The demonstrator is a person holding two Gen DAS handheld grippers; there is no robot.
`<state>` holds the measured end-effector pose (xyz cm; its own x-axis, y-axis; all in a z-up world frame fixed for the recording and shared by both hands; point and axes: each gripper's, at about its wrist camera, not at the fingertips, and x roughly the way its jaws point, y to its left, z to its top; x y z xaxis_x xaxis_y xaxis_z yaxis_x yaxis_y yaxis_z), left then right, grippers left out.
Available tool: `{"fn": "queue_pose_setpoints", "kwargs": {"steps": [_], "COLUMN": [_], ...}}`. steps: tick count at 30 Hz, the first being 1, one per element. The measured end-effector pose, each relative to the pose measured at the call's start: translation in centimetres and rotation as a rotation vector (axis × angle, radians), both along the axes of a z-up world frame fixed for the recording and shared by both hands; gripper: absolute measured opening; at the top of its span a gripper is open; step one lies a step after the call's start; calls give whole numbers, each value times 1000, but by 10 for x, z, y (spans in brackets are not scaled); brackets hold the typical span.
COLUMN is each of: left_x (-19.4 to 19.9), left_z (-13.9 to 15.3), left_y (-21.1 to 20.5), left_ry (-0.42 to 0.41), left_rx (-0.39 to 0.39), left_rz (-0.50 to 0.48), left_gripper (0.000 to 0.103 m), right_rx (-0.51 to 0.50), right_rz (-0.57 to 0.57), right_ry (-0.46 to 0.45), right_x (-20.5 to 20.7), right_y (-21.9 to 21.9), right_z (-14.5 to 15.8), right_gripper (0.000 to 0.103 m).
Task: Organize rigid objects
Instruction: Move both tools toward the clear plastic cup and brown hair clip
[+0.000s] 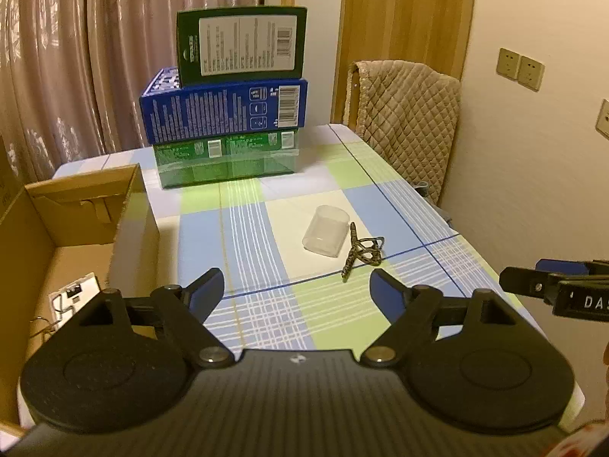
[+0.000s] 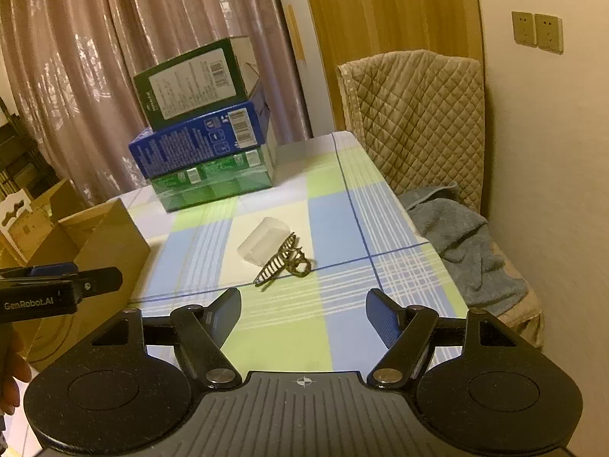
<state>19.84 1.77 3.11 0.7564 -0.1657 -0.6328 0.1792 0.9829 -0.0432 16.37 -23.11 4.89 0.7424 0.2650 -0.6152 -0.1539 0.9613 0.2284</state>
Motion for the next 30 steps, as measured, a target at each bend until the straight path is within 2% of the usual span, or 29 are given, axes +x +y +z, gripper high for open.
{"fn": "queue_pose_setpoints", "kwargs": {"steps": [13,30], "left_x": [47,86], "left_z": [-31,-46], "left_y": [-8,-11], "left_ry": [59,79], "left_rx": [-16,-17], "left_rz": [-1,11], "left_gripper": [85,85], "right_rx": [-15,6], "right_rz": [2,-30], "right_ry": [29,40], "right_x": [53,80], "right_y": [14,27], "right_z": [-29,-62], "right_gripper": [70,70]}}
